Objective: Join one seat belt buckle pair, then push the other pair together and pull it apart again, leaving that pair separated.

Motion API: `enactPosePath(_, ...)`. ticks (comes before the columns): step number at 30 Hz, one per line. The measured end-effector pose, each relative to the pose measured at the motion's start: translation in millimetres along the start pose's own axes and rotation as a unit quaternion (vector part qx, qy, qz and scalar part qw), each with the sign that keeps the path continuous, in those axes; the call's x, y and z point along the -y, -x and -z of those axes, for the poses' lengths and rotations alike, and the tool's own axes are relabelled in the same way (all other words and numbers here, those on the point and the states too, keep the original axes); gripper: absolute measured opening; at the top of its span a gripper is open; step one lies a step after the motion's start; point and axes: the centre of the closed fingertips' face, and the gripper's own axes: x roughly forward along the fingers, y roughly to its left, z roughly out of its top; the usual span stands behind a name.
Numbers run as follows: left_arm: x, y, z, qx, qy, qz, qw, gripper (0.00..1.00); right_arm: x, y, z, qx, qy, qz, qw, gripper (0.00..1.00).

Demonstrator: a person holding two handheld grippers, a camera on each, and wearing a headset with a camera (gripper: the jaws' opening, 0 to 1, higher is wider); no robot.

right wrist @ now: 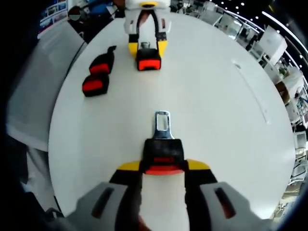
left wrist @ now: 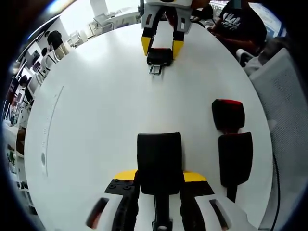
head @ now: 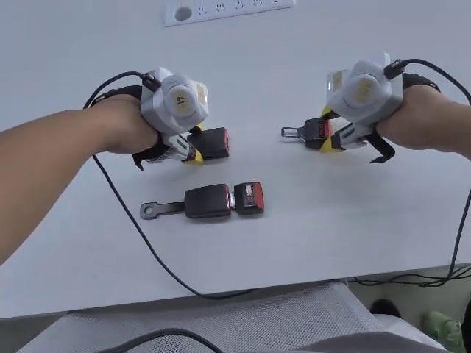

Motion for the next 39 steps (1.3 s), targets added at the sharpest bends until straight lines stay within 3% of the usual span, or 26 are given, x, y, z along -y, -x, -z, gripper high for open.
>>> enactPosePath(7,-0.4,1.0,-0.2,-0.001,0.001,-0.007,1.0000,0.33,3.7,5.9,12.1,-0.006,-0.010,0.003,0.9999,0.35)
enactPosePath(10,0.7,2.0,-0.9,0.008,-0.020,-0.009,0.9997,0.33,3.0,5.4,11.3,-0.012,-0.011,-0.001,0.9999,0.35)
enactPosePath(14,-0.9,3.9,-0.2,0.017,-0.004,-0.023,0.9996,0.33,3.1,6.0,10.7,-0.027,-0.006,0.007,0.9996,0.36)
enactPosePath(16,-3.2,5.2,0.4,0.032,0.023,-0.032,0.9987,0.33,4.1,8.3,10.0,-0.043,0.018,0.020,0.9987,0.37)
enactPosePath(19,-4.9,10.7,6.8,0.021,0.011,-0.055,0.9982,0.37,1.6,15.7,-1.1,-0.030,0.013,0.028,0.9991,0.41)
enactPosePath(24,-0.1,29.3,4.1,0.037,0.027,-0.083,0.9955,0.45,-0.1,33.3,-15.7,-0.003,-0.003,0.059,0.9983,0.45)
enactPosePath(26,4.1,39.4,2.7,0.042,0.029,-0.095,0.9942,0.47,-4.6,41.8,-23.4,0.018,-0.023,0.069,0.9972,0.47)
enactPosePath(29,12.7,54.7,-2.5,0.068,0.052,-0.111,0.9901,0.50,-13.3,53.3,-32.7,0.042,-0.038,0.084,0.9948,0.50)
enactPosePath(32,30.4,67.2,-9.8,0.106,0.064,-0.117,0.9854,0.48,-26.3,62.4,-40.8,0.067,-0.058,0.091,0.9919,0.51)
enactPosePath(37,63.2,80.0,-4.0,0.116,0.087,-0.120,0.9821,0.52,-50.0,74.9,-50.4,0.093,-0.070,0.097,0.9885,0.51)
enactPosePath(39,74.8,85.6,-0.7,0.123,0.104,-0.124,0.9791,0.58,-60.9,78.2,-53.9,0.102,-0.078,0.094,0.9872,0.52)
